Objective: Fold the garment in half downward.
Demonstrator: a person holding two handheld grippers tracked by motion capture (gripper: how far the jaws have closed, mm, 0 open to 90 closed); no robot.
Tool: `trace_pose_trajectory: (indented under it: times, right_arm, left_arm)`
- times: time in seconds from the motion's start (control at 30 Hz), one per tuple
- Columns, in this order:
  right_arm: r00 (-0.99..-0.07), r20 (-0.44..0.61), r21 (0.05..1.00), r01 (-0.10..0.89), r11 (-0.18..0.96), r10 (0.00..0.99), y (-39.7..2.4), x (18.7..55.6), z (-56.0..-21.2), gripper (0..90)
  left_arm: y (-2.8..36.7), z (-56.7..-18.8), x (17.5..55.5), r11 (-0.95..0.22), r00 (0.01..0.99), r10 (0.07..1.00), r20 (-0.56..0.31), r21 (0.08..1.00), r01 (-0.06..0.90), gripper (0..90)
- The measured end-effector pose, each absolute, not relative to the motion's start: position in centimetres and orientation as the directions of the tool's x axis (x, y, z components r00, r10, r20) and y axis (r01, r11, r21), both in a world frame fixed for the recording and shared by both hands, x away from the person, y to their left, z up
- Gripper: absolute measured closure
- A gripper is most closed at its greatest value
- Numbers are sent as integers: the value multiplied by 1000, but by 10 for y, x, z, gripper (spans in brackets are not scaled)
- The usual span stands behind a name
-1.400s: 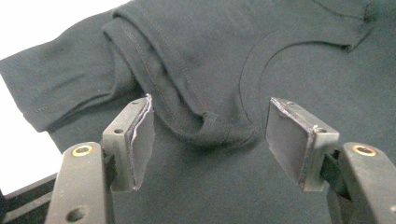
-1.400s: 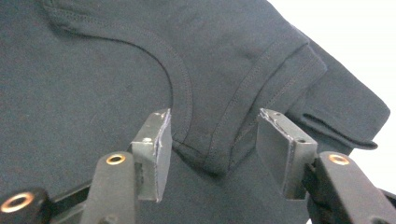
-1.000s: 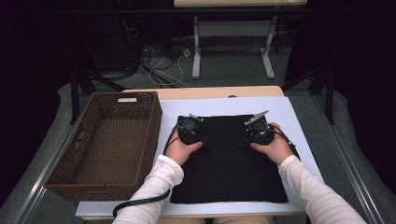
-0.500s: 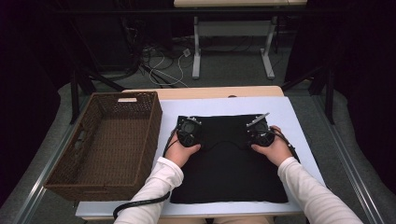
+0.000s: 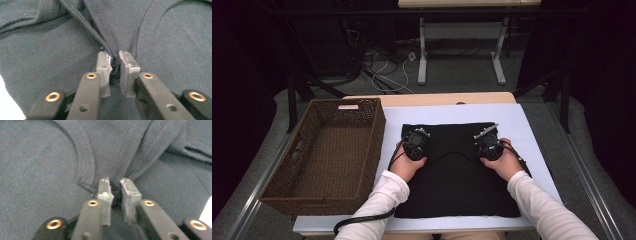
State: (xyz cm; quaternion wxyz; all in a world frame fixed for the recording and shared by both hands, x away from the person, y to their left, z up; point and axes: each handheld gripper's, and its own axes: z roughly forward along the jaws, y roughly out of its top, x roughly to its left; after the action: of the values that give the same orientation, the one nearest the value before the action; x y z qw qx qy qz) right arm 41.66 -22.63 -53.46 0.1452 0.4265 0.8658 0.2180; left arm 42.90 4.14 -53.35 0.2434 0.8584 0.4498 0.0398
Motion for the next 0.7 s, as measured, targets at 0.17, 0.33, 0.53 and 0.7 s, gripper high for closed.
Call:
trace_pose_trajectory:
  times: [0.17, 0.33, 0.53, 0.7]
  right_arm:
    - [-581, -72, 513, 675, 530, 810, -225, 414, -529, 852]
    - [-598, -74, 547, 645, 534, 798, -227, 412, -515, 855]
    - [-605, -57, 574, 631, 522, 794, -225, 408, -495, 855]
    - [-612, -32, 591, 626, 509, 790, -226, 405, -481, 855]
  left_arm:
    - [43, -526, 430, -479, 602, 784, -152, 467, 743, 848]
    - [45, -513, 429, -456, 595, 786, -167, 494, 740, 851]
    - [46, -494, 428, -457, 609, 776, -166, 517, 724, 850]
    - [48, -485, 422, -457, 609, 775, -167, 517, 723, 851]
